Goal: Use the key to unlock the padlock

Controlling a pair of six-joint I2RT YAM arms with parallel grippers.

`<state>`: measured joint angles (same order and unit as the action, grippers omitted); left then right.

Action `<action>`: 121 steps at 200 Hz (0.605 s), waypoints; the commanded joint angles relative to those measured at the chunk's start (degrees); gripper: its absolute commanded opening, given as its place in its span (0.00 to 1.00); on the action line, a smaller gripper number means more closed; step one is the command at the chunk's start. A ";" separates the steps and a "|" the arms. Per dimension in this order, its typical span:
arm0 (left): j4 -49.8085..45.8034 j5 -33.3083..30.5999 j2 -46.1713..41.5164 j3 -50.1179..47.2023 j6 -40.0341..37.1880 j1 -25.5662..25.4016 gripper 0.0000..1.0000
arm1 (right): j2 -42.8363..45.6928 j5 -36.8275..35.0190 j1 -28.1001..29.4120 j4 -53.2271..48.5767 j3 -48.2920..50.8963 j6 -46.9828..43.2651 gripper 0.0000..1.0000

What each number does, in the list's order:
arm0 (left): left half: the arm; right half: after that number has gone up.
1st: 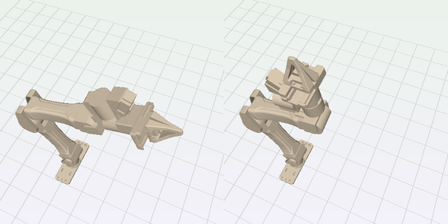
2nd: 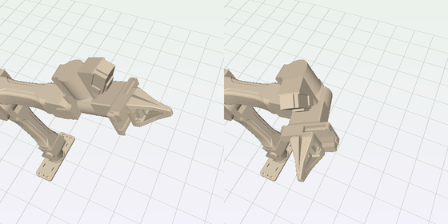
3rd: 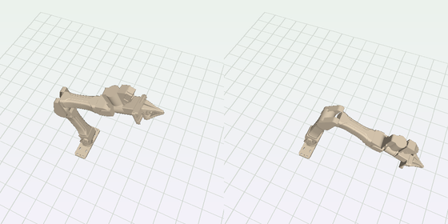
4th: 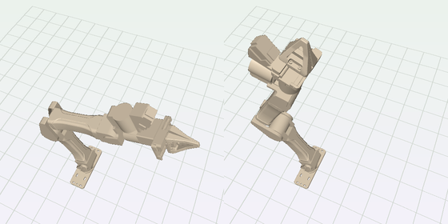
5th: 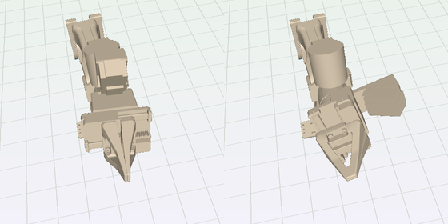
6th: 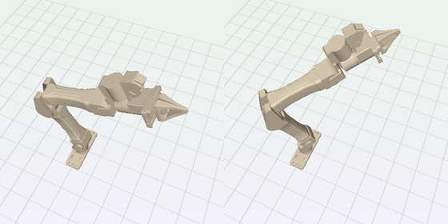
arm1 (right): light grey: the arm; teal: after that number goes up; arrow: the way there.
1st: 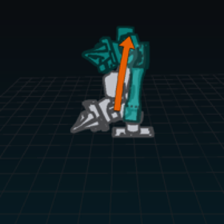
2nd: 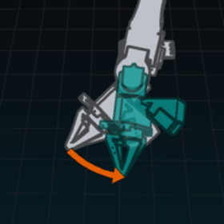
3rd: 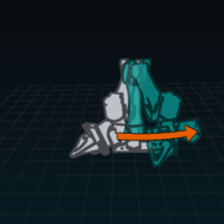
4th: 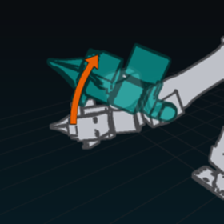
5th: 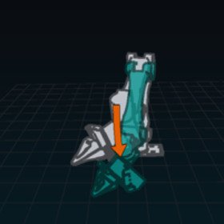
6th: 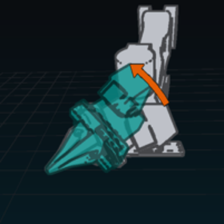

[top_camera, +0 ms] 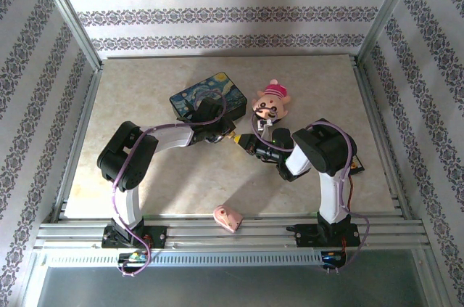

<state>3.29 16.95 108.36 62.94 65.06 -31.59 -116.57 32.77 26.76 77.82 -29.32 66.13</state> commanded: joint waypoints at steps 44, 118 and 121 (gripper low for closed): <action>-2.70 8.96 0.08 -2.25 4.73 -0.49 0.11 | -0.32 -4.39 -1.28 1.51 0.58 -0.97 0.00; -2.50 8.90 0.17 -2.49 4.78 -0.49 0.11 | 0.12 -4.91 -1.01 1.54 0.23 -1.18 0.00; -2.51 8.87 0.18 -2.49 4.80 -0.49 0.11 | 0.12 -4.91 -1.01 1.54 0.16 -1.18 0.00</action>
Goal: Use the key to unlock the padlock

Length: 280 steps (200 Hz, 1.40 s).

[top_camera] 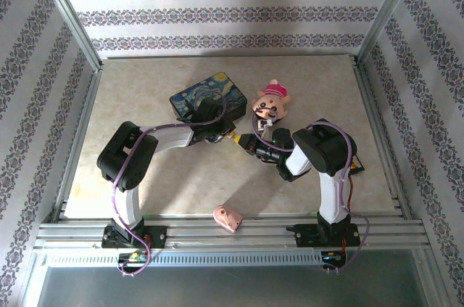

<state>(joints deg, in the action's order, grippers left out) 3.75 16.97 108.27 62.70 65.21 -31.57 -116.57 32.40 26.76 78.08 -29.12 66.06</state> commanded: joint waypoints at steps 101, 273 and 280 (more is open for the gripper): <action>-3.13 9.98 0.31 -1.64 4.38 -0.51 0.10 | -0.76 -4.10 -0.84 1.28 -3.23 -0.14 0.00; -1.43 9.79 0.00 -3.07 5.63 -0.51 0.10 | 0.71 -6.04 -0.83 1.28 0.09 -1.14 0.27; -1.30 9.83 0.05 -3.06 5.61 -0.51 0.10 | 1.06 -6.04 -0.79 1.24 0.33 -1.41 0.27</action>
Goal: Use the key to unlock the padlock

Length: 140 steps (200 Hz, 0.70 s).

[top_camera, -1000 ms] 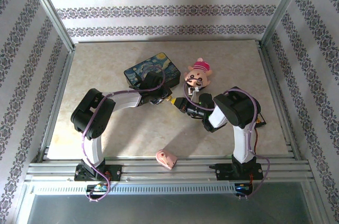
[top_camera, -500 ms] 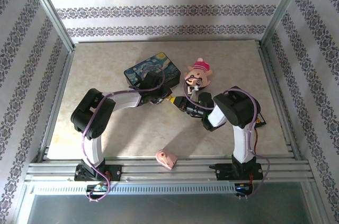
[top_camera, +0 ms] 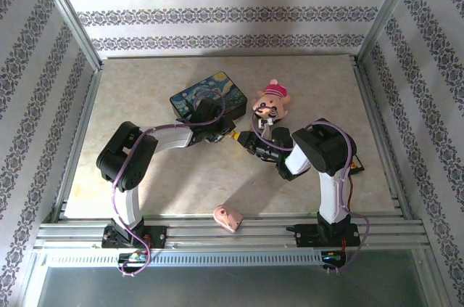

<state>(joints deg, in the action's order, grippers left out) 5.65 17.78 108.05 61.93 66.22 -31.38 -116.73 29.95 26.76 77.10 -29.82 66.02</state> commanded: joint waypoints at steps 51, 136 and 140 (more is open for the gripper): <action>-2.78 8.87 0.66 -2.41 5.02 -0.62 0.10 | 3.78 -3.68 -0.44 2.22 3.26 -2.50 0.26; -2.75 8.93 0.84 -2.35 5.03 -0.62 0.10 | 3.48 -3.76 1.84 2.25 1.61 -2.47 0.22; -2.75 8.94 0.85 -2.35 5.06 -0.62 0.10 | 3.52 -3.76 1.84 2.26 1.61 -2.46 0.21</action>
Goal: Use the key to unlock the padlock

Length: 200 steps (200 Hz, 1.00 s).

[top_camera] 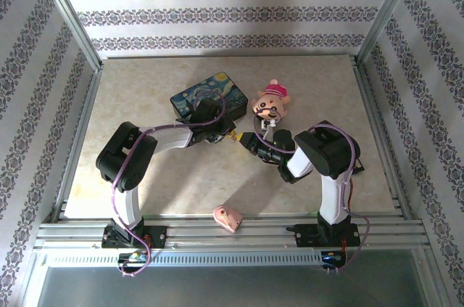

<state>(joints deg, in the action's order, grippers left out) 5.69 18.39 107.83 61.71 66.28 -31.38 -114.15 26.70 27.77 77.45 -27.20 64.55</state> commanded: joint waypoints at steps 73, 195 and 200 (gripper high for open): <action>-2.90 8.04 0.78 -2.54 4.91 -0.62 0.10 | 4.55 -2.88 1.41 1.73 1.64 -2.32 0.22; -2.53 8.25 0.89 -2.42 5.16 -0.55 0.10 | -0.37 -2.53 2.90 1.92 -0.88 -1.36 0.18; -2.54 8.32 0.92 -2.45 5.17 -0.54 0.10 | -0.37 -2.40 2.90 1.90 -0.92 -1.36 0.16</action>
<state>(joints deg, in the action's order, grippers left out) 6.09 18.83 107.61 61.34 66.30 -31.38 -113.54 24.27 29.91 77.49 -26.74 63.96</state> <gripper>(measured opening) 0.262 0.188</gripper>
